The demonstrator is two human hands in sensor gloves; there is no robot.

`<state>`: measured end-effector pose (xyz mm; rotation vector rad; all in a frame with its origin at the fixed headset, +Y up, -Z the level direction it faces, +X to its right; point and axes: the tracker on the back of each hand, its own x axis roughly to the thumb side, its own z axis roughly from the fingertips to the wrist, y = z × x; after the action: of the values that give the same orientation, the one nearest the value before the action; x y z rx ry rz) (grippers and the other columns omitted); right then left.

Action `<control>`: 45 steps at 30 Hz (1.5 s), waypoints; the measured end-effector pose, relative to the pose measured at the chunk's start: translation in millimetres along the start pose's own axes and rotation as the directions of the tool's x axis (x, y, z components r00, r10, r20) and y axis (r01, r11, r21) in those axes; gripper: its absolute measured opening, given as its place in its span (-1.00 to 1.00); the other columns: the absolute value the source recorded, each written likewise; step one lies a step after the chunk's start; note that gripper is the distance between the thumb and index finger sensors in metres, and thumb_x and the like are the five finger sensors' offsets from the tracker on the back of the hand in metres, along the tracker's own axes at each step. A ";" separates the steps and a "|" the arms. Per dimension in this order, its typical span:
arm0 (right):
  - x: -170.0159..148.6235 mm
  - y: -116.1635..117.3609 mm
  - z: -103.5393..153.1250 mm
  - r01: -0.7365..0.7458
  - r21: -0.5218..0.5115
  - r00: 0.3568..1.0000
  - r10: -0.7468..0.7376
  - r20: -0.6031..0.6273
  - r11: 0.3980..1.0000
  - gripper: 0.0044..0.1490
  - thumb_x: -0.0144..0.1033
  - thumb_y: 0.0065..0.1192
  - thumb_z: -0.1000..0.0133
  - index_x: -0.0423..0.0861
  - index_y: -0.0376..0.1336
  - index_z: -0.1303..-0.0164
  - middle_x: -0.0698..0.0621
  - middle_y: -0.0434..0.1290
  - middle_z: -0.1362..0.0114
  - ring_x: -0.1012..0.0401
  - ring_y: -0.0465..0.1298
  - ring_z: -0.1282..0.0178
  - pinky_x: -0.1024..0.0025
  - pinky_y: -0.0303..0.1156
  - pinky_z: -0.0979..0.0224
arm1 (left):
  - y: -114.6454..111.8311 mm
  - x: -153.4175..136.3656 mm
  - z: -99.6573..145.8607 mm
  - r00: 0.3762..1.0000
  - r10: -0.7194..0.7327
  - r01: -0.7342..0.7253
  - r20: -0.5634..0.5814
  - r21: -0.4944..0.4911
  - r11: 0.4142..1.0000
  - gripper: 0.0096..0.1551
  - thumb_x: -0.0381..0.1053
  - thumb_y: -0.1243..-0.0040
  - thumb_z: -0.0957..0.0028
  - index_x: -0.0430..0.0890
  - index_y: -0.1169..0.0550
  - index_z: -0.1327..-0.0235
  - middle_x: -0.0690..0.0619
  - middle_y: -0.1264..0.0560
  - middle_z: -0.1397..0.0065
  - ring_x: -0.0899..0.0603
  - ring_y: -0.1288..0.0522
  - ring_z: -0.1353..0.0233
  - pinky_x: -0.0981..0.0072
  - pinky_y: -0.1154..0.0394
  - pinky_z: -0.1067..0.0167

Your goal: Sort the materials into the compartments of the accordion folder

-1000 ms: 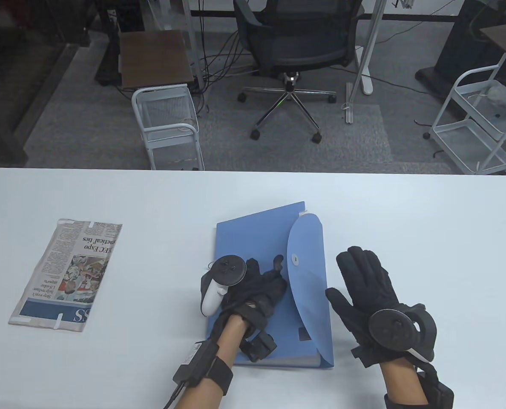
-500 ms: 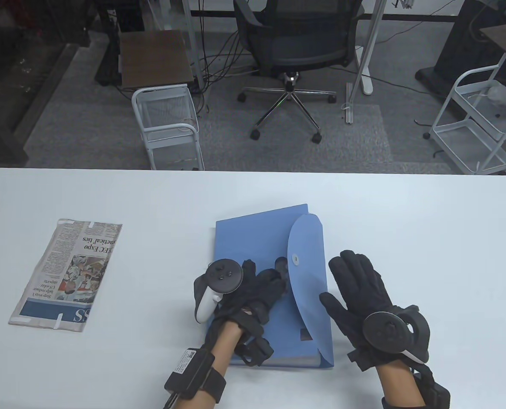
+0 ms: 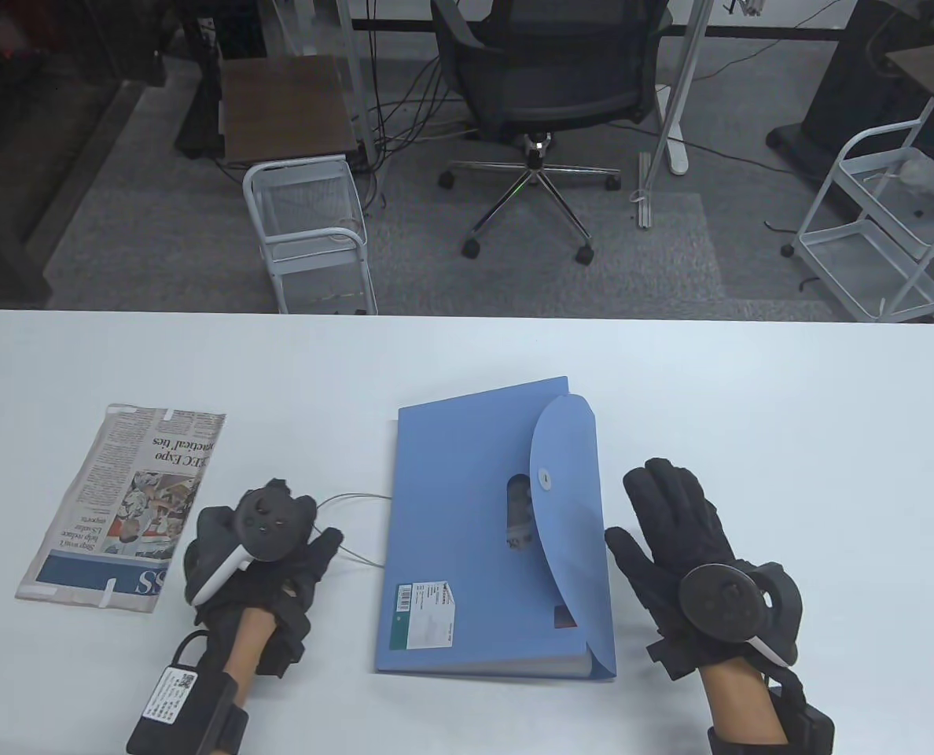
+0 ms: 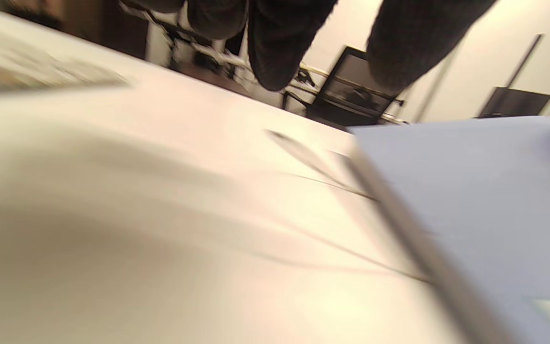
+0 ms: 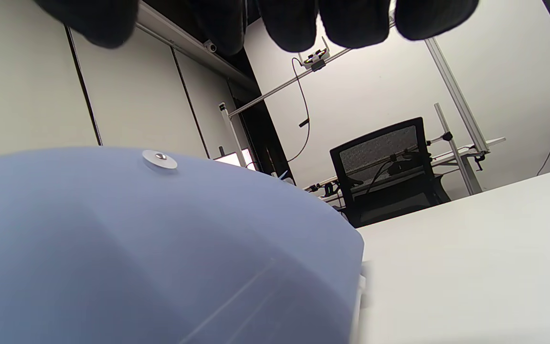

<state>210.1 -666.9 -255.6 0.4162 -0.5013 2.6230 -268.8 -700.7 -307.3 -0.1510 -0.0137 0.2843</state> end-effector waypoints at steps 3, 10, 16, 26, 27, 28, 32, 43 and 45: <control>-1.3 0.0 -0.9 0.000 0.003 1.000 0.000 -0.006 1.000 -0.13 0.25 -0.05 -0.27 -0.01 0.00 -0.69 -0.27 0.06 -0.77 -0.33 0.14 -0.66 -0.42 0.18 -0.52 | 5.9 -34.9 0.9 0.986 -0.107 0.108 -0.127 0.003 0.994 -0.12 0.22 -0.06 -0.34 -0.34 -0.25 -0.69 -0.43 0.12 -0.77 -0.61 0.18 -0.62 -0.48 0.10 -0.39; -3.2 1.3 -0.5 -0.004 0.011 1.000 0.004 -0.017 1.000 -0.13 0.25 -0.05 -0.27 -0.01 0.01 -0.69 -0.27 0.07 -0.77 -0.33 0.15 -0.66 -0.42 0.19 -0.52 | 5.3 -92.0 1.7 0.948 0.062 -0.054 -0.312 0.035 0.998 -0.04 0.23 -0.08 -0.33 -0.37 -0.16 -0.73 -0.45 0.14 -0.76 -0.61 0.18 -0.62 -0.49 0.10 -0.39; -7.3 7.9 -3.9 0.008 0.037 0.999 -0.007 -0.032 0.999 -0.14 0.25 -0.05 -0.27 -0.01 0.01 -0.69 -0.27 0.07 -0.77 -0.33 0.15 -0.66 -0.42 0.19 -0.52 | -8.5 -133.3 7.8 0.877 0.181 -0.187 -0.444 0.030 0.982 0.02 0.26 -0.03 -0.35 -0.41 -0.09 -0.75 -0.49 0.29 -0.72 -0.63 0.35 -0.56 -0.52 0.25 -0.31; -9.0 9.3 -3.3 -0.005 0.043 0.999 0.006 -0.038 0.999 -0.15 0.24 -0.04 -0.27 -0.01 0.02 -0.68 -0.27 0.07 -0.76 -0.33 0.16 -0.65 -0.41 0.20 -0.52 | -13.3 -137.1 2.9 0.820 -0.043 0.060 -0.570 0.011 0.998 -0.30 0.09 -0.15 -0.32 -0.19 -0.28 -0.61 -0.37 -0.10 -0.74 -0.53 -0.12 -0.61 -0.37 -0.18 -0.43; -8.9 8.8 -3.0 -0.007 0.042 0.999 0.008 -0.038 0.999 -0.15 0.24 -0.04 -0.27 -0.01 0.02 -0.68 -0.27 0.08 -0.76 -0.33 0.16 -0.65 -0.41 0.21 -0.52 | -12.6 -132.7 1.1 0.821 -0.094 0.116 -0.563 0.004 0.993 -0.37 0.09 -0.16 -0.31 -0.19 -0.36 -0.53 -0.37 -0.15 -0.72 -0.53 -0.18 -0.60 -0.37 -0.24 -0.41; -9.2 8.9 -2.9 -0.007 0.041 0.999 0.008 -0.037 0.999 -0.15 0.24 -0.04 -0.28 -0.01 0.02 -0.68 -0.27 0.08 -0.76 -0.34 0.16 -0.65 -0.41 0.21 -0.51 | -13.4 -127.8 -0.2 0.816 -0.133 0.154 -0.562 -0.010 0.988 -0.47 0.04 -0.15 -0.32 -0.17 -0.41 -0.45 -0.37 -0.19 -0.71 -0.54 -0.23 -0.58 -0.36 -0.28 -0.38; -9.6 9.1 -2.7 -0.004 0.039 0.999 0.005 -0.037 0.999 -0.15 0.24 -0.04 -0.28 -0.01 0.02 -0.68 -0.27 0.08 -0.76 -0.33 0.17 -0.65 -0.40 0.21 -0.51 | -14.0 -117.0 -3.7 0.801 -0.258 0.252 -0.540 -0.086 0.964 -0.58 -0.03 -0.08 -0.32 -0.17 -0.44 -0.36 -0.36 -0.23 -0.68 -0.52 -0.32 -0.54 -0.33 -0.36 -0.35; -10.9 5.6 -2.3 0.034 0.016 0.998 -0.033 -0.049 0.999 -0.17 0.23 -0.04 -0.28 -0.01 0.05 -0.66 -0.28 0.15 -0.73 -0.33 0.24 -0.61 -0.38 0.26 -0.49 | 30.5 -90.5 23.0 0.878 0.060 0.074 -0.475 0.259 0.963 -0.57 -0.11 0.06 -0.29 -0.12 -0.41 -0.40 -0.29 -0.45 -0.53 -0.40 -0.61 -0.33 -0.17 -0.58 -0.15; -10.7 4.5 -2.3 0.046 0.008 0.998 -0.045 -0.051 0.999 -0.17 0.22 -0.04 -0.28 -0.02 0.06 -0.66 -0.28 0.18 -0.71 -0.32 0.27 -0.59 -0.36 0.28 -0.49 | 42.7 -77.5 29.4 0.901 0.068 0.075 -0.429 0.307 0.949 -0.57 -0.11 0.06 -0.28 -0.10 -0.42 -0.39 -0.26 -0.50 -0.49 -0.34 -0.66 -0.27 -0.10 -0.63 -0.09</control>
<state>216.7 -673.6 -262.9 0.3589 -0.4583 2.5861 -356.1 -677.6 -284.1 0.1092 0.4771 0.2404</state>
